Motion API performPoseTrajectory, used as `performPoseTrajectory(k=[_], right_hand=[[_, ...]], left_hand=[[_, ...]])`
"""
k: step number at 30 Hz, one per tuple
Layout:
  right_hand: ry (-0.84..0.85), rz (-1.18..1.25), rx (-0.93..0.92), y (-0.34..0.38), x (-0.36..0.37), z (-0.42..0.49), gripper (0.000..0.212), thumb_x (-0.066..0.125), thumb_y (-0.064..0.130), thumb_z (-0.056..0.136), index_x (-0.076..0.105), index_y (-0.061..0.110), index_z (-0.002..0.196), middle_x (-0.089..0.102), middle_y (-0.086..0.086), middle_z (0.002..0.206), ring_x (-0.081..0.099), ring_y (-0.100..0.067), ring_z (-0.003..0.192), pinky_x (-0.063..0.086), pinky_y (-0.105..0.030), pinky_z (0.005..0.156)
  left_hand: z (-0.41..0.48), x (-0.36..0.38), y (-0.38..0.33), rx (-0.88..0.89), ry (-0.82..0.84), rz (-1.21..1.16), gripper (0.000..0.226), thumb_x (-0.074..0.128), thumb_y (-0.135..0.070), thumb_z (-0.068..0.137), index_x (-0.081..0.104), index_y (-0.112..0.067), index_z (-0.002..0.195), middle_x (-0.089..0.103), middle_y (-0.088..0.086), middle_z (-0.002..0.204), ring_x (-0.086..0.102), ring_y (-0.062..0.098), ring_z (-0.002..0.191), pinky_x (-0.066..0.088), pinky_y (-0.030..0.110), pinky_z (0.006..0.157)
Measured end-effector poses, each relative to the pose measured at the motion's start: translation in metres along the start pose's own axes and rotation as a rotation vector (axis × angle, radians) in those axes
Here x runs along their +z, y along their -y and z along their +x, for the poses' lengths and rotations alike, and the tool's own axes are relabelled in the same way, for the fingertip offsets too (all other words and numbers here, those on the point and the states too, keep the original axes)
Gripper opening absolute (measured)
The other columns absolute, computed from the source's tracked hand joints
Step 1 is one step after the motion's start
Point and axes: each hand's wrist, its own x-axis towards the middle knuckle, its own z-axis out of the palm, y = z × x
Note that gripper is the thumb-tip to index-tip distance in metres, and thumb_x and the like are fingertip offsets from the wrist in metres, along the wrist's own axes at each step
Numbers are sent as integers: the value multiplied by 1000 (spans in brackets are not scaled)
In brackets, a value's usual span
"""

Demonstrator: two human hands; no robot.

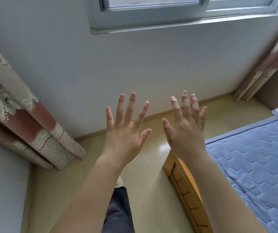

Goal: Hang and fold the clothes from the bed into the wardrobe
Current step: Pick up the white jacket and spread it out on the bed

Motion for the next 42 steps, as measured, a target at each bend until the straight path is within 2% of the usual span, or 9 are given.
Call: performPoseTrajectory(k=[4,9,13,17,23,29,32,42], right_hand=[[-6,-11,95,-7,58,109,63,31,48,96,23,18,150,3,-10,160,-2,-27,147,-5,-52,115],[13,-26,229,-26,103,233,62,36,46,97,22,17,151,2,-10,160,-3,-26,147,-7,-49,115],[11,-36,380,-68,127,294,63,35,45,96,25,15,150,5,-11,160,1,-26,148,-2,-50,116],[15,-89,539,-136,152,337,63,38,44,96,25,13,150,4,-12,160,2,-26,147,3,-51,116],[-30,-129,671,-270,180,416,65,41,44,96,24,12,150,2,-12,160,3,-27,147,6,-51,116],[-138,-175,862,-418,164,470,62,47,38,96,29,10,148,9,-15,159,10,-30,146,9,-52,115],[-159,-184,980,-484,160,478,62,48,37,94,29,11,147,10,-14,159,9,-29,146,9,-52,115],[-63,-240,1251,-723,175,516,64,45,40,95,23,15,150,6,-10,160,5,-26,146,6,-50,116]], left_hand=[[124,34,48,60,-2,-72,69,11,-62,90,-16,-36,148,-28,0,156,-28,25,142,-13,57,110],[281,63,87,184,85,-86,69,12,-62,89,-26,-39,141,-30,-1,154,-31,23,141,-13,56,111],[383,92,72,277,112,-172,72,28,-56,94,-18,-37,145,-22,2,158,-24,24,143,-6,57,113],[467,140,32,412,130,-239,72,34,-54,93,-3,-34,151,-14,3,160,-18,24,145,1,57,113],[607,208,-61,588,141,-225,73,39,-53,94,-1,-33,151,-11,5,160,-12,28,146,6,58,113],[730,242,-181,765,161,-272,72,40,-51,94,1,-31,152,-9,5,160,-10,28,146,7,57,113],[770,265,-237,847,225,-304,76,46,-48,94,1,-31,152,-12,4,160,-12,26,146,7,57,113],[910,362,-485,1144,345,-359,76,44,-47,95,-3,-32,152,-14,4,160,-13,28,146,7,56,114]])
